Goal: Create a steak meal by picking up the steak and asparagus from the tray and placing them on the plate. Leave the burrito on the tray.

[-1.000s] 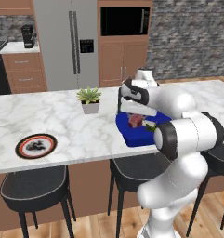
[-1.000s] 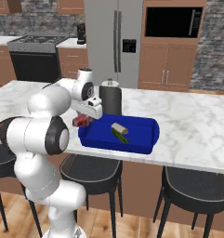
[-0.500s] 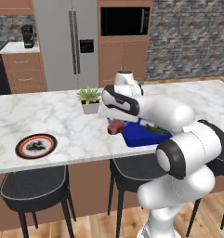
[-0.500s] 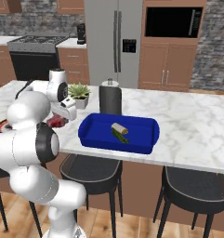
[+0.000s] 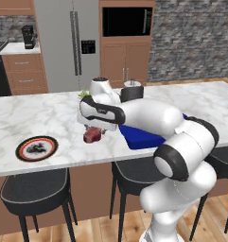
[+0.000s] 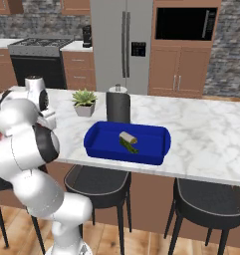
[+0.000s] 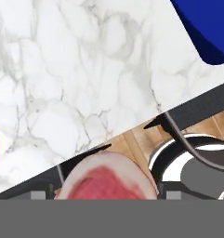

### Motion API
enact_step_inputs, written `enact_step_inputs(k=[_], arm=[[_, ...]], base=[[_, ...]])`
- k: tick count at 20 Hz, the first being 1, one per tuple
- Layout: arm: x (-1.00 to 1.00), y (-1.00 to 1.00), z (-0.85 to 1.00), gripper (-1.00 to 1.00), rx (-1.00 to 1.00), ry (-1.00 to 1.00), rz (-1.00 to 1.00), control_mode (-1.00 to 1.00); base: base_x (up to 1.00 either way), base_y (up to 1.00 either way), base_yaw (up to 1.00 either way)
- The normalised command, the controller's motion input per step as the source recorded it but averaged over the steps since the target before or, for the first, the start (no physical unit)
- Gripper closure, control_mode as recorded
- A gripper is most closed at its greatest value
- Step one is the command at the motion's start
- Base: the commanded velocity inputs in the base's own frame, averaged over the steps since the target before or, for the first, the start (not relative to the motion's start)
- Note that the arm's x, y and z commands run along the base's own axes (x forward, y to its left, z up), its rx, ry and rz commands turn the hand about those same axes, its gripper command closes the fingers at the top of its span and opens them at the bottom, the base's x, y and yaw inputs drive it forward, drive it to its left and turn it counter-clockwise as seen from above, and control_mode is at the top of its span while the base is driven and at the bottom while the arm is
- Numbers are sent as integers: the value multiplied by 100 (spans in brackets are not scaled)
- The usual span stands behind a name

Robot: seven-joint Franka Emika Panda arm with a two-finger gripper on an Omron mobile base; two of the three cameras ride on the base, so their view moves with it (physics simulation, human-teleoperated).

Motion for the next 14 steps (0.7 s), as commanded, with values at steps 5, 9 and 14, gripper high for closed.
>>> enact_step_inputs(k=[5, 9, 14], arm=[[4, 100, -1, 100, -14, 0, -6, -100], [18, 100, -14, 100, -16, 0, -5, -100], [36, 90, -13, 100, -11, 0, -7, -100]], base=[[0, 0, 0], [0, 0, 0], [0, 0, 0]])
